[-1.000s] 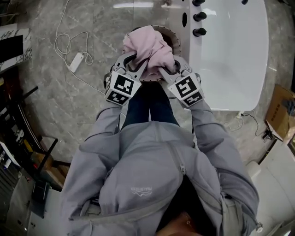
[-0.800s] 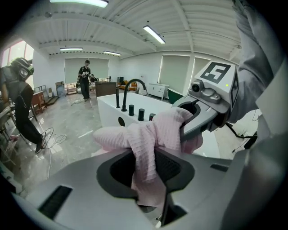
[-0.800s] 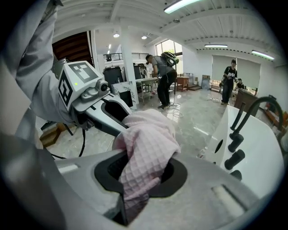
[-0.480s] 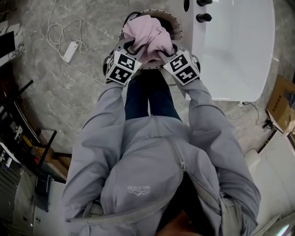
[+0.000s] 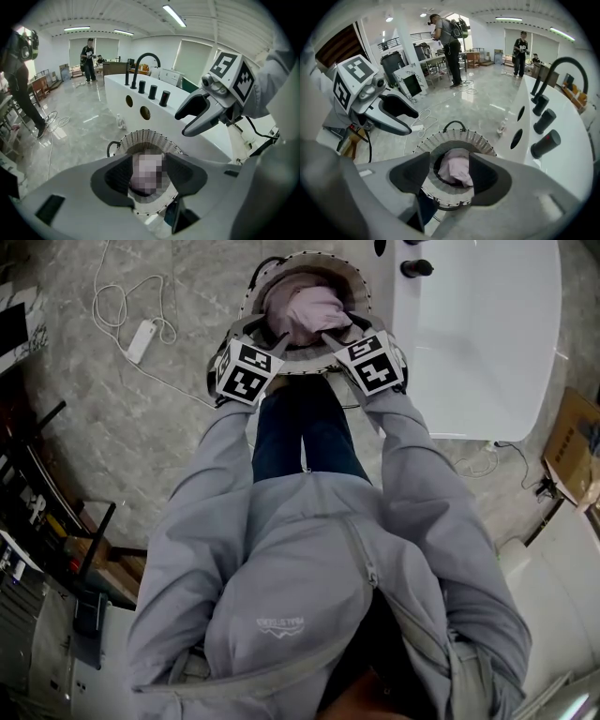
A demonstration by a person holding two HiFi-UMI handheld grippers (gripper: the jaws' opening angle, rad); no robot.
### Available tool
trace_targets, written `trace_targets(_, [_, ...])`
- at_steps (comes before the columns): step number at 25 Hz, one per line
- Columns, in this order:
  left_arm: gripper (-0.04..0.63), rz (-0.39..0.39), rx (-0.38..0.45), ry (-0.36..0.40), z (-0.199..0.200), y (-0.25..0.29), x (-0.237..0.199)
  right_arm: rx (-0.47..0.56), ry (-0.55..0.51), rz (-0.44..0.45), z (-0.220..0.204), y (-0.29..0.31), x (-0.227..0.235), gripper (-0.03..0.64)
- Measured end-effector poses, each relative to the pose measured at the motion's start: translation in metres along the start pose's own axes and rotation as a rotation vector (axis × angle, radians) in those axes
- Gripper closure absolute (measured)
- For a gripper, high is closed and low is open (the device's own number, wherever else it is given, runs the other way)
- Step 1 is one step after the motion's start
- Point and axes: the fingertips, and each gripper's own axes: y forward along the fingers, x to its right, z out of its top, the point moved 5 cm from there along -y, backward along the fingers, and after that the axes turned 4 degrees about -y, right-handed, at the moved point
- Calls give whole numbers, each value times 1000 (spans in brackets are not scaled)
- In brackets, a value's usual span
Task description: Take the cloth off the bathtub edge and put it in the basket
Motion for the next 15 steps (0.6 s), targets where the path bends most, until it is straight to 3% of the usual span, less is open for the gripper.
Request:
trace_targets(10, [394, 18, 45, 0, 11, -10, 4, 38, 31, -4, 6, -10, -3, 374])
trace_targets(15, [415, 32, 122, -22, 28, -31, 9, 143, 52, -53, 21, -32, -8, 391])
